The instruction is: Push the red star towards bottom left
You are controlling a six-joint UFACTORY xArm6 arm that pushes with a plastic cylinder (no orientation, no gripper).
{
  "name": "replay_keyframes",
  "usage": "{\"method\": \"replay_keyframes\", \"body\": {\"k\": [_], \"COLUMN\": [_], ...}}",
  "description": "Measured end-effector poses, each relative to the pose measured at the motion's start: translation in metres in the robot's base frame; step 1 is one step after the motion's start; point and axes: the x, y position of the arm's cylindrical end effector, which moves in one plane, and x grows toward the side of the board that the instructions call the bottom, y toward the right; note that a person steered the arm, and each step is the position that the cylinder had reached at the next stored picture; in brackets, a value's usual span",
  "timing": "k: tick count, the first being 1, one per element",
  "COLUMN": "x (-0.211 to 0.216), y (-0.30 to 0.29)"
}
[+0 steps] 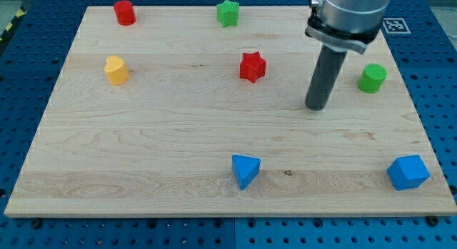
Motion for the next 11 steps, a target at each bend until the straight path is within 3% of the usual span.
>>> {"method": "replay_keyframes", "body": {"k": [2,8,11], "x": [-0.081,-0.079,-0.029], "y": [-0.018,-0.12,-0.169]}}
